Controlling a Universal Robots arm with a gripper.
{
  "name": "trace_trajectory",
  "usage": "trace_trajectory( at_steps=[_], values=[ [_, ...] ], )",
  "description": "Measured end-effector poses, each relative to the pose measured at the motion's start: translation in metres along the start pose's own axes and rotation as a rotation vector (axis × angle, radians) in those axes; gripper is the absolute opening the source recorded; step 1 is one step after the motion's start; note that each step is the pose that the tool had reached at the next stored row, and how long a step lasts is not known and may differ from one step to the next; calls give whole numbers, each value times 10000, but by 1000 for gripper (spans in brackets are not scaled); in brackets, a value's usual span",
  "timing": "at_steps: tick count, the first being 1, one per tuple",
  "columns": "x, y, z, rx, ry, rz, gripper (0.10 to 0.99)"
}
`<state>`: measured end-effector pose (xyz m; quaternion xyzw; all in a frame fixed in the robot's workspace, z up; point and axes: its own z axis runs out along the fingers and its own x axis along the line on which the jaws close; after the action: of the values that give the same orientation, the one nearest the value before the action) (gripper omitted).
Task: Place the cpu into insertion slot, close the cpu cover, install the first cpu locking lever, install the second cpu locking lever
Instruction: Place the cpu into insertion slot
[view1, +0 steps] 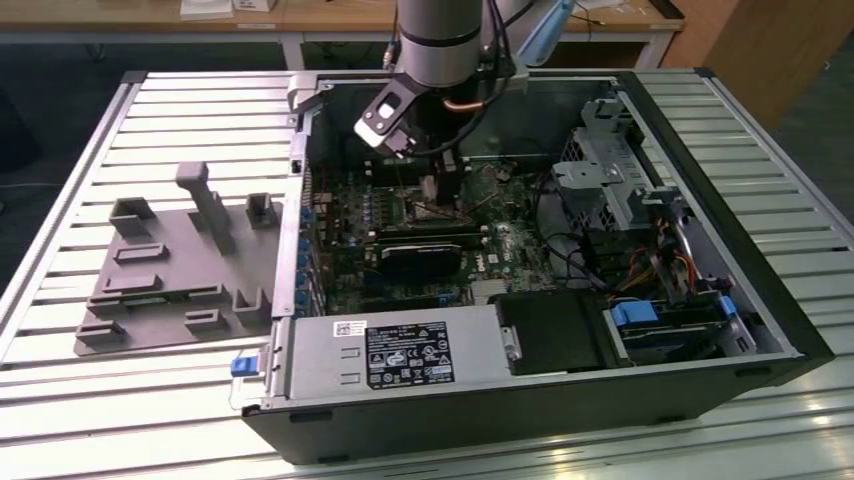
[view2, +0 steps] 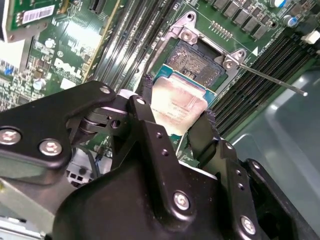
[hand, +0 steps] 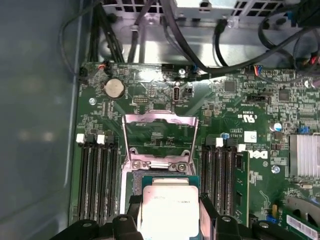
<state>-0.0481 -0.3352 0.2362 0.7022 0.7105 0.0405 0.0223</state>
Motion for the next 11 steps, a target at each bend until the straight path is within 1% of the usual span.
trace_trajectory(
  at_steps=[2, 7, 11],
  values=[
    [3, -3, 25, -2, -7, 88, 537],
    [6, -10, 102, -3, -8, 90, 537],
    [6, -22, 149, -2, -23, 90, 537]
  ],
)
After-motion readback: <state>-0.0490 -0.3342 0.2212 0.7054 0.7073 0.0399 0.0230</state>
